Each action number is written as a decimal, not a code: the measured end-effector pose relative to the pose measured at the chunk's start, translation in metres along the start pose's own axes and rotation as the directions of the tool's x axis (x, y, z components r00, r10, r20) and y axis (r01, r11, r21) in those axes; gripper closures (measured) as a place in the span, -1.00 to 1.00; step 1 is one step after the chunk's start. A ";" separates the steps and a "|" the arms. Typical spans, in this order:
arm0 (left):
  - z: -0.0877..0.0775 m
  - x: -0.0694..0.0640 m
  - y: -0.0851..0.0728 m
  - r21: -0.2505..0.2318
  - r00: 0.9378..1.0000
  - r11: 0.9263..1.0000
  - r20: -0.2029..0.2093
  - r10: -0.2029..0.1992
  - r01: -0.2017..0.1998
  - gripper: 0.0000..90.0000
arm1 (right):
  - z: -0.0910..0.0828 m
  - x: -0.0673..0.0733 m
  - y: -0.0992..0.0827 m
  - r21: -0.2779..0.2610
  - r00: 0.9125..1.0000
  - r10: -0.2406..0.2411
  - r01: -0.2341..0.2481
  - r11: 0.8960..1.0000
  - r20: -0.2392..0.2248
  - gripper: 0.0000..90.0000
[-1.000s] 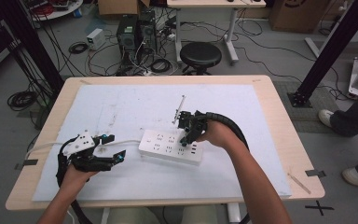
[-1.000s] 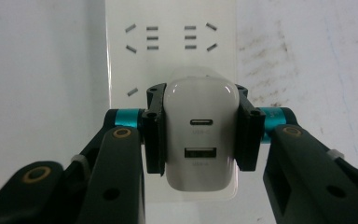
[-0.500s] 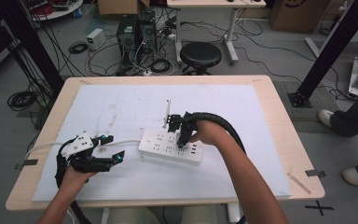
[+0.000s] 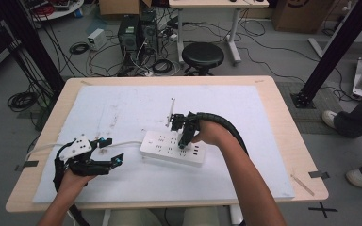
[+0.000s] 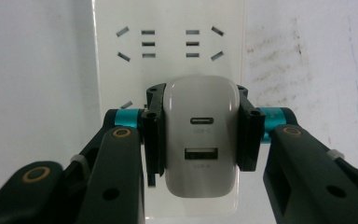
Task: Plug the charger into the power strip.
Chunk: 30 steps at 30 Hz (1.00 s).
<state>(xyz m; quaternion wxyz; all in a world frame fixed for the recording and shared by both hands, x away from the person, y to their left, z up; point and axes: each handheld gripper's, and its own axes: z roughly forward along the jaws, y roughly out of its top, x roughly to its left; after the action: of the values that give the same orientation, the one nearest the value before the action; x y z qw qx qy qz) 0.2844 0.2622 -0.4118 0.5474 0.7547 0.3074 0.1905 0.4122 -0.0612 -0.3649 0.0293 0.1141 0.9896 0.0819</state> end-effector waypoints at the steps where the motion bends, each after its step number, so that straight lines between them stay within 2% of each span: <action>1: 0.000 0.000 0.000 -0.001 1.000 1.000 -0.001 -0.002 0.002 -0.48 | 0.000 0.000 -0.003 -0.021 1.000 0.016 -0.016 1.000 0.001 0.32; 2: 0.000 0.001 0.000 -0.001 1.000 1.000 -0.001 -0.001 0.001 -0.48 | 0.000 -0.001 -0.006 -0.040 0.999 0.037 -0.037 0.999 -0.005 0.10; 5: 0.000 0.001 -0.001 -0.001 1.000 1.000 -0.001 -0.004 0.004 -0.48 | -0.003 -0.002 -0.015 -0.127 0.995 0.100 -0.100 0.987 -0.005 -0.21; 8: 0.000 0.001 -0.001 -0.008 1.000 1.000 -0.004 -0.006 0.006 -0.48 | -0.010 -0.003 -0.023 -0.191 0.987 0.160 -0.158 0.969 -0.001 -0.41; 10: 0.001 0.001 0.000 -0.009 1.000 1.000 -0.002 -0.003 0.003 -0.48 | -0.014 -0.002 -0.029 -0.228 0.980 0.197 -0.188 0.955 0.017 -0.52; 12: 0.001 0.000 0.001 -0.011 1.000 1.000 0.000 -0.004 0.004 -0.48 | -0.018 -0.001 -0.036 -0.266 0.976 0.217 -0.207 0.942 0.010 -0.52; 14: 0.001 0.000 0.002 -0.011 1.000 1.000 0.000 -0.002 0.002 -0.48 | -0.022 -0.001 -0.043 -0.299 0.968 0.249 -0.234 0.925 0.014 -0.52; 15: 0.002 0.000 0.002 -0.012 1.000 1.000 0.001 -0.003 0.003 -0.48 | -0.024 -0.001 -0.047 -0.318 0.969 0.245 -0.227 0.920 0.016 -0.52; 16: 0.002 0.000 0.002 -0.014 1.000 1.000 0.000 -0.006 0.006 -0.48 | -0.026 0.001 -0.051 -0.327 0.964 0.265 -0.244 0.913 0.019 -0.52; 24: 0.006 0.000 0.004 -0.018 1.000 1.000 0.006 -0.005 0.005 -0.48 | -0.038 0.009 -0.085 -0.424 0.941 0.336 -0.293 0.857 0.029 -0.52; 27: 0.006 -0.001 0.004 -0.019 1.000 1.000 0.008 -0.004 0.004 -0.48 | -0.039 0.012 -0.095 -0.439 0.935 0.354 -0.305 0.845 0.031 -0.52; 30: 0.007 -0.001 0.003 -0.018 1.000 1.000 0.012 -0.002 0.003 -0.48 | -0.037 0.013 -0.101 -0.436 0.931 0.364 -0.315 0.843 0.031 -0.52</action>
<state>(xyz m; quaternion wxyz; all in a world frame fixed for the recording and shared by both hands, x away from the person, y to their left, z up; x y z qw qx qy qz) 0.2884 0.2559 -0.4109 0.5561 0.7505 0.3035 0.1881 0.3744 -0.1609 -0.3459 0.0942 0.2828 0.9087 0.2922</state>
